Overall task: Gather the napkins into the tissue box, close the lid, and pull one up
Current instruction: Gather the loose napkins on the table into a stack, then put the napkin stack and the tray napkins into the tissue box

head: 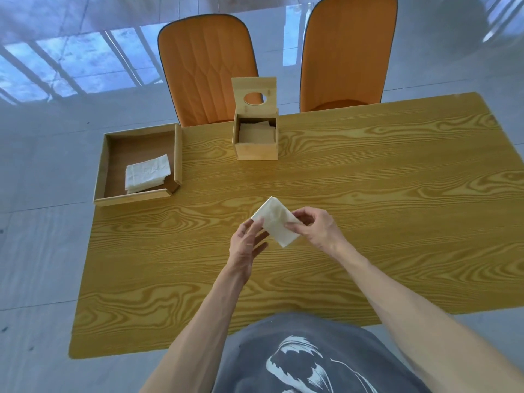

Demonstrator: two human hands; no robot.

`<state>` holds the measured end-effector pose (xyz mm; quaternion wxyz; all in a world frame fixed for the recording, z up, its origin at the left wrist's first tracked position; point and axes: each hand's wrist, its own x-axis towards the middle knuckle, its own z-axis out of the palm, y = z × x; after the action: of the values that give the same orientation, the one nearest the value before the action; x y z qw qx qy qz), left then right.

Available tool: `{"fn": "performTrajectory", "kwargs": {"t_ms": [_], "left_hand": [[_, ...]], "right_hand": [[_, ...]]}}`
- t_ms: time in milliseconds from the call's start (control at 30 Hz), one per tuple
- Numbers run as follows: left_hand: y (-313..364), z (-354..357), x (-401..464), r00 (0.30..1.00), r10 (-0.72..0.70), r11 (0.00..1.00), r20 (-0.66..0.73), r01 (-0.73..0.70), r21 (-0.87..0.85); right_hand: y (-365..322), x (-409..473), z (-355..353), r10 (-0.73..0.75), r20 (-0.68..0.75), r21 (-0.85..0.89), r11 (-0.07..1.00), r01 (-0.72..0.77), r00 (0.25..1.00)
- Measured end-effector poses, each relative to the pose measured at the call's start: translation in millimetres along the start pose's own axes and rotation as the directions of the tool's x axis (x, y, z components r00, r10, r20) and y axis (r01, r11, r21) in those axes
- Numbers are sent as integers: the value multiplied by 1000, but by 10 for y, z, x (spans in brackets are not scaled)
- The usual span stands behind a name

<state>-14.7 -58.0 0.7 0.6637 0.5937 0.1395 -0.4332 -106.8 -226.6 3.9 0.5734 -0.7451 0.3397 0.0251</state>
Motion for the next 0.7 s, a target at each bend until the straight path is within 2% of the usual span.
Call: {"fn": "performTrajectory", "kwargs": {"t_ms": [67,167,267,333,433,500,700], "left_hand": [[40,-87,18,996,78,992,-32,-74,98],[98,-195,34,981,192,947,15,-189,258],[145,-285,97,957,285,811,48,-268,521],[161,-311,159,960,280,696,32,-226,682],[150,-322,237,968,249,603,42,-189,775],[164,-308,249,966,252,579,61,-201,790],[180,-258,238,956,286,592,58,-224,774]], "right_hand": [[-68,21,10,-98,-40,-171,981,90,994],[-151,40,53,-223,-46,-438,880,181,974],[-149,60,109,-303,-9,-579,779,242,953],[-123,59,159,-299,26,-611,750,252,954],[-62,41,228,-279,29,-595,767,241,960],[-7,39,246,-284,24,-594,767,242,959],[43,82,209,-308,-21,-533,809,250,951]]}}
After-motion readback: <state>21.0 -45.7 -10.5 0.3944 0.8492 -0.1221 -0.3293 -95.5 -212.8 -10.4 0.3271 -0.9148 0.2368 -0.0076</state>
